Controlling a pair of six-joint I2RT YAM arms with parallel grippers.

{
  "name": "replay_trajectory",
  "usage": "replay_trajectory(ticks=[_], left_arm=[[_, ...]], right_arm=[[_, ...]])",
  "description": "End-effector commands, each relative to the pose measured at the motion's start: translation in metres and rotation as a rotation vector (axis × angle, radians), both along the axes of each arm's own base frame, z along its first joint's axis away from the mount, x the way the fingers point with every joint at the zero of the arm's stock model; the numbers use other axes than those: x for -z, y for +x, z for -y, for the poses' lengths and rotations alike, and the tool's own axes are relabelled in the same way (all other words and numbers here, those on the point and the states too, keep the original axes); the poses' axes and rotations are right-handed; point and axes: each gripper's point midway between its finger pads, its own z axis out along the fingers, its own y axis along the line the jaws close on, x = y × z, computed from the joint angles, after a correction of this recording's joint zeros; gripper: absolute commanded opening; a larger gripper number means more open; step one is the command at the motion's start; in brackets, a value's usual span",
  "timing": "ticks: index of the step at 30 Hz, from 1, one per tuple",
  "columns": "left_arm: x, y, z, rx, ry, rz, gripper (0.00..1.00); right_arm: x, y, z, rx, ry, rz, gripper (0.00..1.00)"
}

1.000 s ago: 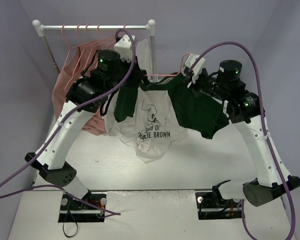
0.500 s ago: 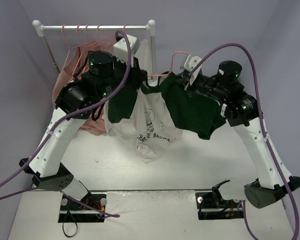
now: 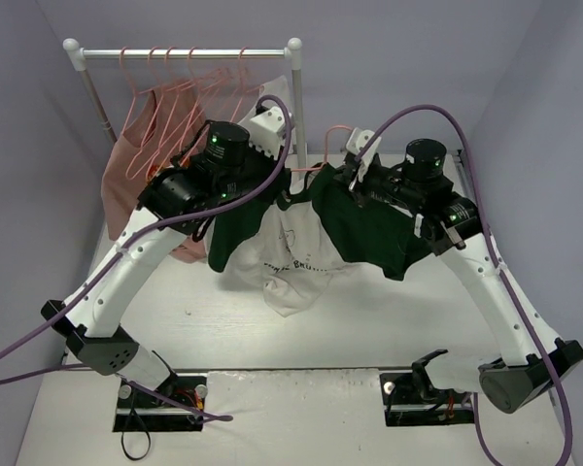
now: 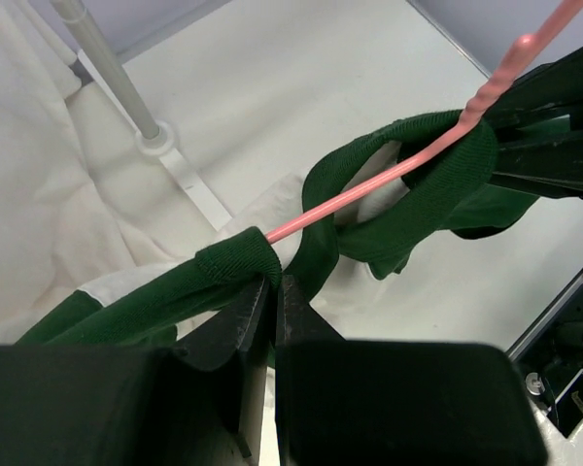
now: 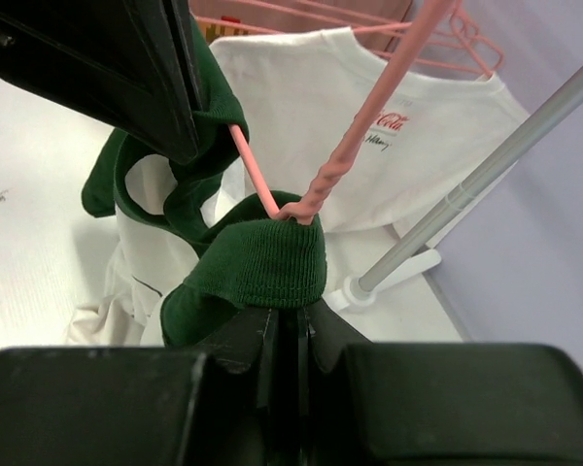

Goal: Place the t-shirt on the hanger

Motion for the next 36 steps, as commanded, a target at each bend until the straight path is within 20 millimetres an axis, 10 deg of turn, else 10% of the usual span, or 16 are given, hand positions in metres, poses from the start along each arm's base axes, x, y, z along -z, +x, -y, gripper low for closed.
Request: replay_trajectory(ticks=[1, 15, 36], left_arm=[[-0.089, -0.022, -0.01, 0.069, -0.139, 0.236, 0.0], [-0.136, -0.029, -0.012, 0.155, -0.117, 0.435, 0.01], [-0.125, -0.015, -0.055, 0.275, 0.103, 0.611, 0.49]], right_arm=[[-0.088, -0.013, 0.004, -0.009, 0.173, 0.255, 0.0], [-0.127, -0.015, 0.004, -0.013, 0.262, 0.355, 0.0], [-0.102, -0.009, -0.001, -0.05, 0.25, 0.293, 0.0]])
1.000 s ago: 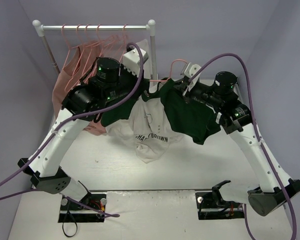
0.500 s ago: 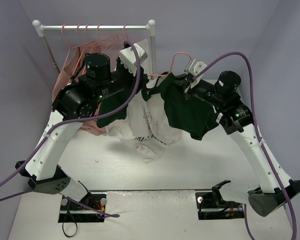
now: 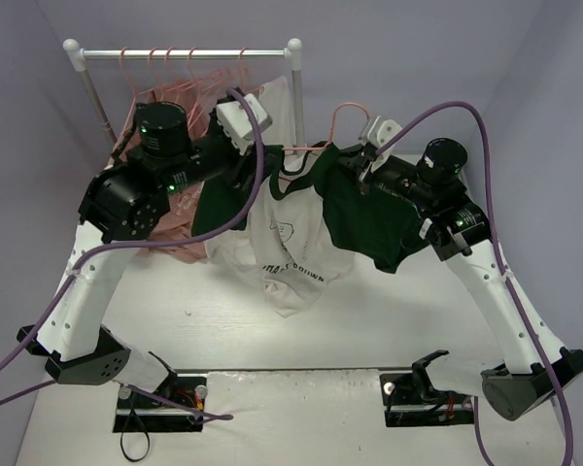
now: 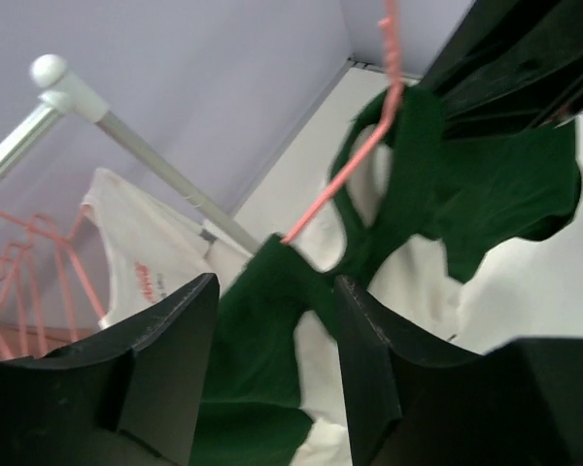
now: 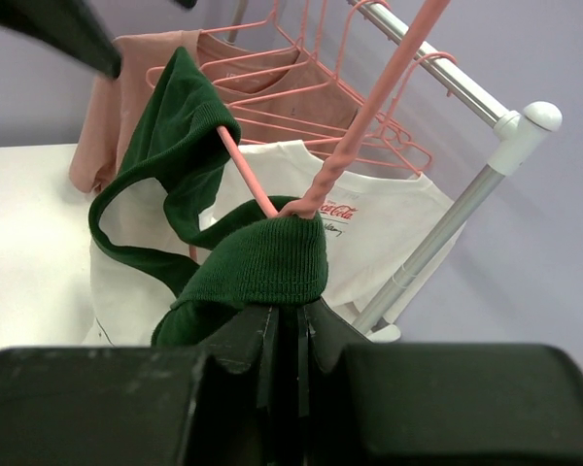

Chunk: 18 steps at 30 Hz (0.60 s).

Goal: Place the t-shirt on the hanger

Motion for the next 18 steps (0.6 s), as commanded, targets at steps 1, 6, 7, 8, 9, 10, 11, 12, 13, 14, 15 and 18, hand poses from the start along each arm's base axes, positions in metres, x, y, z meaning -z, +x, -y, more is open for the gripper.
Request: replay_trajectory(ticks=[1, 6, 7, 8, 9, 10, 11, 12, 13, 14, 15, 18], left_arm=[[-0.019, 0.001, -0.019, 0.085, 0.023, 0.121, 0.51], [0.0, 0.001, -0.015, 0.19, 0.109, 0.126, 0.57], [0.006, 0.0, -0.013, 0.212, 0.129, 0.121, 0.59], [0.011, -0.001, -0.012, 0.237, 0.139, 0.115, 0.59], [0.014, -0.003, -0.012, 0.252, 0.145, 0.107, 0.59], [0.015, -0.003, -0.012, 0.26, 0.146, 0.107, 0.59], [0.02, -0.003, -0.013, 0.271, 0.153, 0.096, 0.6], [0.025, -0.004, -0.014, 0.283, 0.161, 0.085, 0.6], [0.03, -0.004, -0.014, 0.29, 0.174, 0.076, 0.6], [0.035, -0.004, -0.014, 0.296, 0.186, 0.068, 0.61], [0.038, -0.002, -0.014, 0.299, 0.197, 0.068, 0.61], [0.052, 0.001, -0.016, 0.304, 0.236, 0.031, 0.61]], right_arm=[[-0.042, -0.01, -0.003, -0.05, 0.08, 0.141, 0.0], [-0.034, -0.013, -0.006, -0.074, 0.074, 0.121, 0.0], [-0.034, -0.013, -0.006, -0.077, 0.074, 0.12, 0.0], [-0.032, -0.015, -0.006, -0.081, 0.072, 0.115, 0.0], [-0.031, -0.015, -0.006, -0.085, 0.072, 0.113, 0.0], [-0.03, -0.016, -0.007, -0.089, 0.072, 0.111, 0.0], [-0.028, -0.017, -0.007, -0.093, 0.072, 0.107, 0.0], [-0.026, -0.018, -0.007, -0.097, 0.071, 0.102, 0.0], [-0.025, -0.02, -0.007, -0.102, 0.07, 0.101, 0.0], [-0.024, -0.021, -0.007, -0.108, 0.068, 0.098, 0.0], [-0.023, -0.022, -0.008, -0.115, 0.068, 0.095, 0.0], [-0.022, -0.026, -0.01, -0.135, 0.068, 0.087, 0.0]])
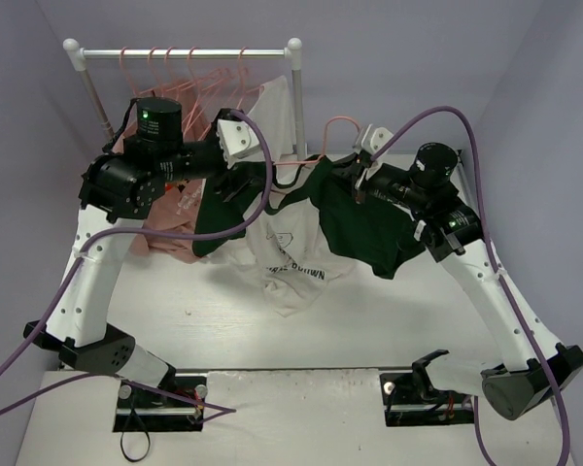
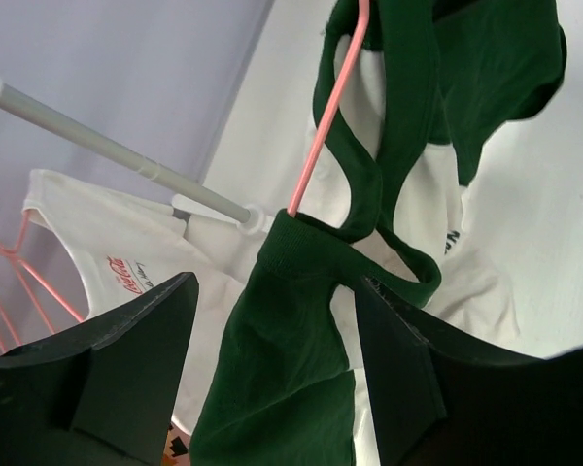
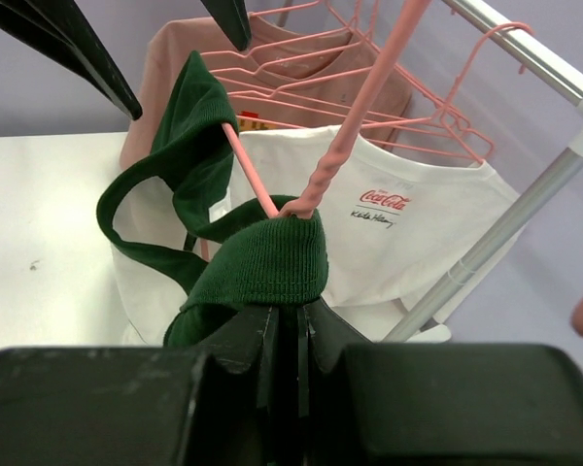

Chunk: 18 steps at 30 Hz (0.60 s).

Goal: Place the t-shirt on the hanger

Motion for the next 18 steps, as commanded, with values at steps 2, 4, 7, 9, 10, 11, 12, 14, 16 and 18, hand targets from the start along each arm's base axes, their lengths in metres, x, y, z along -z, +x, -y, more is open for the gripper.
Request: replay_trajectory(ticks=[2, 4, 7, 9, 10, 11, 12, 14, 16, 18], left_arm=[[0.008, -0.003, 0.002, 0.076, 0.04, 0.022, 0.61], [0.02, 0.002, 0.003, 0.077, 0.064, -0.004, 0.61], [0.033, 0.007, 0.005, 0.083, 0.083, -0.04, 0.61], [0.04, 0.009, 0.008, 0.093, 0.089, -0.061, 0.6], [0.041, 0.009, 0.008, 0.094, 0.09, -0.063, 0.58], [0.043, 0.01, 0.009, 0.096, 0.093, -0.067, 0.54], [0.043, 0.011, 0.009, 0.095, 0.093, -0.067, 0.53], [0.045, 0.011, 0.012, 0.111, 0.088, -0.076, 0.46], [0.047, 0.009, 0.013, 0.124, 0.083, -0.086, 0.42], [0.051, 0.007, 0.014, 0.132, 0.084, -0.103, 0.41]], right_arm=[[-0.046, -0.019, 0.001, -0.054, 0.082, 0.151, 0.0], [-0.043, -0.02, 0.0, -0.061, 0.082, 0.143, 0.0], [-0.041, -0.023, 0.0, -0.073, 0.082, 0.135, 0.0], [-0.039, -0.024, -0.001, -0.081, 0.081, 0.129, 0.0], [-0.039, -0.025, -0.001, -0.083, 0.082, 0.127, 0.0], [-0.038, -0.025, -0.001, -0.087, 0.082, 0.123, 0.0], [-0.037, -0.026, -0.002, -0.088, 0.081, 0.12, 0.0], [-0.037, -0.028, -0.002, -0.093, 0.082, 0.119, 0.0], [-0.037, -0.029, -0.002, -0.098, 0.084, 0.118, 0.0], [-0.036, -0.03, -0.002, -0.105, 0.083, 0.11, 0.0]])
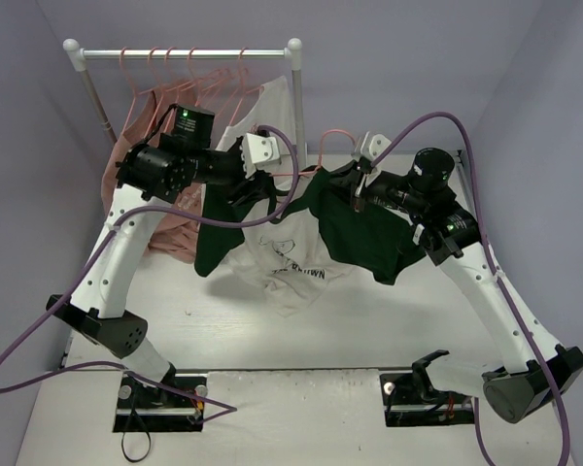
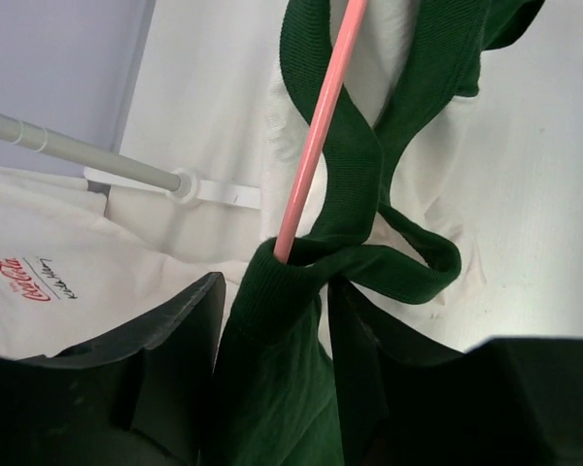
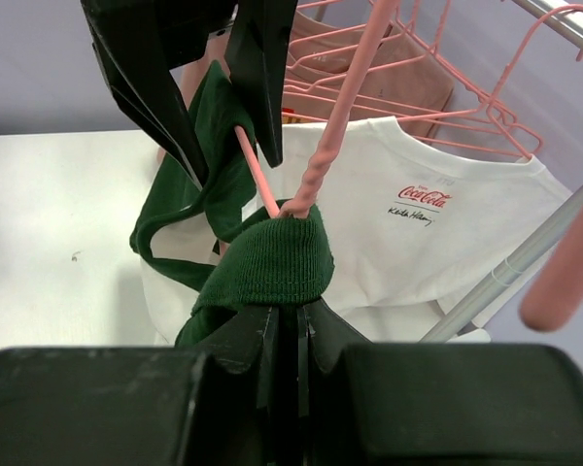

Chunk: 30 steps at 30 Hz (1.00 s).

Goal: Place the t-shirt on the hanger

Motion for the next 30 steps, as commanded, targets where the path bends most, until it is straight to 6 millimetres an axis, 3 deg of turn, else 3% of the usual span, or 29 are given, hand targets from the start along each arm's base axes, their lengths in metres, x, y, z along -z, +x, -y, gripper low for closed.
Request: replay_trajectory(ticks=[1, 14, 19, 24, 25, 30], left_arm=[[-0.015, -0.009, 0.003, 0.058, -0.048, 0.045, 0.37], [-0.009, -0.033, 0.01, 0.154, -0.095, -0.014, 0.0], [-0.006, -0.044, 0.007, 0.178, -0.108, -0.031, 0.0], [-0.018, -0.04, -0.004, 0.113, -0.158, -0.033, 0.0], [-0.029, -0.039, -0.005, 0.106, -0.186, 0.009, 0.0], [-0.037, -0.042, -0.006, 0.066, -0.254, 0.037, 0.0]], right_arm=[[-0.05, -0.017, 0.003, -0.039, 0.087, 0.157, 0.0], [-0.036, -0.017, 0.001, -0.048, 0.082, 0.109, 0.0], [-0.02, -0.009, 0.011, 0.027, 0.072, 0.077, 0.01], [0.011, -0.001, 0.033, 0.148, 0.035, 0.024, 0.16], [0.015, -0.002, 0.038, 0.176, 0.031, 0.02, 0.2], [0.03, 0.008, 0.064, 0.322, 0.012, -0.002, 0.35]])
